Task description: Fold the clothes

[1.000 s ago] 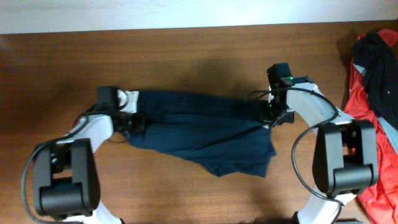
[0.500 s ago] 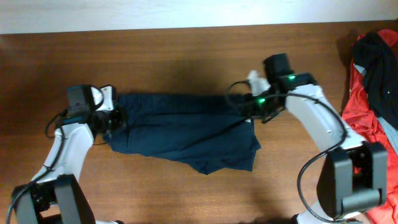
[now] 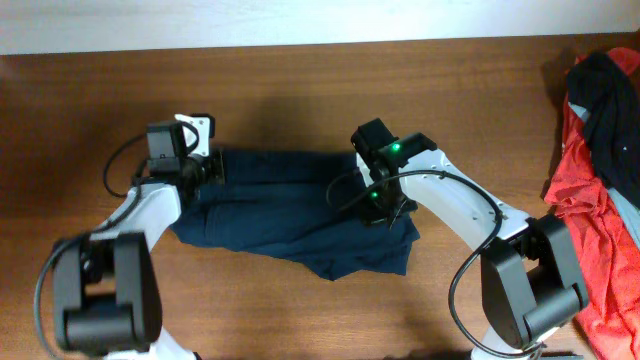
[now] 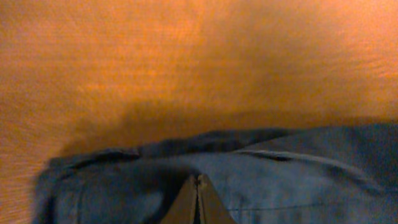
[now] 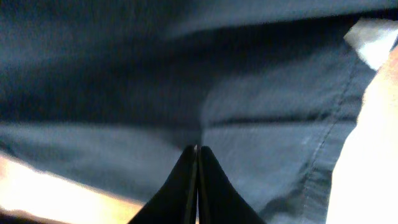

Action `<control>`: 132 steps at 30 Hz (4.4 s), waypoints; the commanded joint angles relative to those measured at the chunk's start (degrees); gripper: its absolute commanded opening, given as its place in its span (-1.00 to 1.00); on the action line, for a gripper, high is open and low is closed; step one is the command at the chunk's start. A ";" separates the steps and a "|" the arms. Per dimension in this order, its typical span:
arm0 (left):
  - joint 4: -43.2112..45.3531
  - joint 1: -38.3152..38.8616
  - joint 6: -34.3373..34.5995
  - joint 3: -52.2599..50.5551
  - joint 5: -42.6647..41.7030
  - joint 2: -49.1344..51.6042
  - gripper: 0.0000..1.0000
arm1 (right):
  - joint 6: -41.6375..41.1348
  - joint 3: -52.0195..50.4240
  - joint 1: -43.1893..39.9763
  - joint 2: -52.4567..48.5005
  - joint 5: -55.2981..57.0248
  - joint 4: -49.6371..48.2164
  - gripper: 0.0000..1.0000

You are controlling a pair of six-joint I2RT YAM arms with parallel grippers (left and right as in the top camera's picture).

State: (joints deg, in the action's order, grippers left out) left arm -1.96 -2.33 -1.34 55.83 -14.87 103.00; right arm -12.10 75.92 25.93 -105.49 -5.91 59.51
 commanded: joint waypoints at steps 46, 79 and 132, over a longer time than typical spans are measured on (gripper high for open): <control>-15.69 -0.81 -1.22 6.47 -0.85 -0.46 -0.60 | -0.81 -3.37 -10.16 -5.18 -10.54 -31.41 -0.92; -14.29 -0.81 -1.29 6.54 -2.75 8.61 -0.78 | 5.27 7.34 -20.00 -3.32 -1.09 -11.72 -0.92; -36.41 3.76 -7.17 16.35 -11.50 -8.94 -0.65 | 8.90 16.39 -19.80 -1.49 -18.29 2.64 -0.73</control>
State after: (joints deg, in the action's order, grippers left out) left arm -35.22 -1.69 -3.05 72.29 -23.42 94.13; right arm -12.05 91.24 5.08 -109.97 -1.96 61.17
